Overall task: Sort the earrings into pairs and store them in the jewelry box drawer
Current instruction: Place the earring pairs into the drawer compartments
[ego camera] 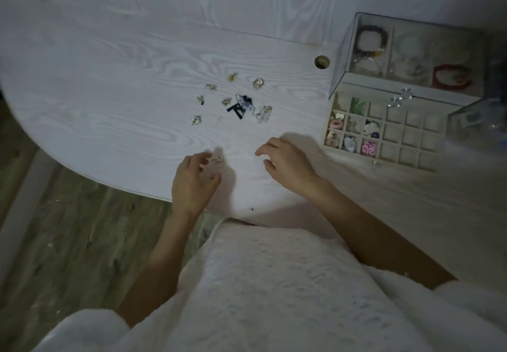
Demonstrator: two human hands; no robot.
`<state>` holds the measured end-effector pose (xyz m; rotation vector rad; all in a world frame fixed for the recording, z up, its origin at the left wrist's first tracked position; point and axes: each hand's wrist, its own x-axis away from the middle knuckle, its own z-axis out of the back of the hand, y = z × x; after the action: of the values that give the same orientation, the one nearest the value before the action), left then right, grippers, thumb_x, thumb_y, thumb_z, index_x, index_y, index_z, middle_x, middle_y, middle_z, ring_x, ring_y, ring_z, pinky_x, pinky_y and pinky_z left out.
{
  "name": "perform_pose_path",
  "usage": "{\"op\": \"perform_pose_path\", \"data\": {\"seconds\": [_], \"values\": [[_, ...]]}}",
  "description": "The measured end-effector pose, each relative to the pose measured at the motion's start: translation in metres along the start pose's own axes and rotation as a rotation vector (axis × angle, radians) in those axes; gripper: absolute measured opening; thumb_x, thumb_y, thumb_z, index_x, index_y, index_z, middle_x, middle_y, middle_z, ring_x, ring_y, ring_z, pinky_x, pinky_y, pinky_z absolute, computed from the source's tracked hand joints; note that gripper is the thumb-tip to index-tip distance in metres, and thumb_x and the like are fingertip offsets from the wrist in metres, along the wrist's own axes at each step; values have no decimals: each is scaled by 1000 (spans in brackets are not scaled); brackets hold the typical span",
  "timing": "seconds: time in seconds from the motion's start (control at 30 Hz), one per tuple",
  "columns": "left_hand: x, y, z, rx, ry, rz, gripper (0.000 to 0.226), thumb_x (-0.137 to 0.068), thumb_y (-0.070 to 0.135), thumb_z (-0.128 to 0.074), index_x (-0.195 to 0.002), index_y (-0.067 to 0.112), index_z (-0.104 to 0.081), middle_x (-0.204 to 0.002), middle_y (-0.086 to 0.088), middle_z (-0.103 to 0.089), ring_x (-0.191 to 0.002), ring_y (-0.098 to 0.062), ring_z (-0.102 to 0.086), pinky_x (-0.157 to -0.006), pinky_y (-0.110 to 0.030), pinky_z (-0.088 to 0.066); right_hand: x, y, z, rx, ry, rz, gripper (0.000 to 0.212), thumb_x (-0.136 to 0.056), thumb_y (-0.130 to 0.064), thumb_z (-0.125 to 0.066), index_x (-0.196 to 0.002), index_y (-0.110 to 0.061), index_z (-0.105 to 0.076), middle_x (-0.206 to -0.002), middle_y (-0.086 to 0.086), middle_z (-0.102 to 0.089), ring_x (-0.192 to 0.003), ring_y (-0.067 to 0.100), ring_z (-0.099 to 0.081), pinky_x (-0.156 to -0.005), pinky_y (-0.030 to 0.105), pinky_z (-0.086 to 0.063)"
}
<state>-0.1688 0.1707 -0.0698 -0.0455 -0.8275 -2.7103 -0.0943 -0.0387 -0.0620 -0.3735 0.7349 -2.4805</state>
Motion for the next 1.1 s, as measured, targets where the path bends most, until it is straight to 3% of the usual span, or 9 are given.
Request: {"op": "perform_pose_path", "data": {"seconds": [0.13, 0.33, 0.47, 0.63, 0.8, 0.93, 1.1], "values": [[14, -23, -2, 33, -54, 151, 56, -71, 28, -75, -120, 12, -53, -113, -8, -55, -100, -22, -53, -83, -28, -41, -31, -22, -24, -17, -70, 19, 32, -89, -8, -54, -121, -12, -56, -120, 8, -52, -110, 25, -47, -84, 38, -48], [14, -16, -5, 53, -49, 107, 42, -76, 27, -73, -113, 16, -58, -102, -4, -55, -86, -16, -55, -73, -21, -37, -65, -48, -43, 10, -191, 186, 41, -89, -1, -55, -127, -16, -55, -127, 7, -50, -115, 25, -41, -90, 34, -43], [8, -12, -4, 75, -44, 92, 28, -77, 17, -70, -104, 20, -66, -95, -3, -61, -80, -15, -58, -73, -23, -43, -71, -49, -46, 28, -233, 232, 28, -88, -6, -58, -114, -14, -65, -115, 5, -56, -103, 24, -46, -84, 38, -45], [3, -14, -5, 111, -51, 56, 18, -78, 8, -68, -93, 18, -73, -93, -2, -66, -74, -9, -58, -68, -8, -36, -65, -45, -42, -31, -212, 168, 16, -88, -6, -59, -102, -5, -66, -104, 11, -59, -89, 28, -58, -76, 40, -48], [1, -15, -5, 77, -56, 8, 15, -79, 10, -70, -92, 16, -73, -91, -4, -66, -77, -18, -64, -70, -21, -46, -52, -36, -38, -24, -149, 69, 11, -88, -14, -61, -94, -7, -56, -93, 8, -57, -81, 24, -54, -64, 31, -40], [-3, -12, -4, 23, -67, -64, 12, -79, 9, -69, -89, 14, -73, -89, -7, -66, -76, -23, -64, -68, -30, -50, -30, -25, -33, -35, -75, 52, 9, -87, -11, -62, -85, -7, -54, -81, 5, -54, -73, 25, -52, -60, 35, -43], [-12, 7, -15, -8, -126, -143, 13, -80, 9, -67, -89, 14, -74, -90, -9, -68, -77, -25, -64, -68, -28, -46, 10, -2, -18, -76, 45, -75, 14, -84, -14, -66, -79, -6, -55, -75, 5, -56, -66, 20, -51, -60, 37, -48]]}}
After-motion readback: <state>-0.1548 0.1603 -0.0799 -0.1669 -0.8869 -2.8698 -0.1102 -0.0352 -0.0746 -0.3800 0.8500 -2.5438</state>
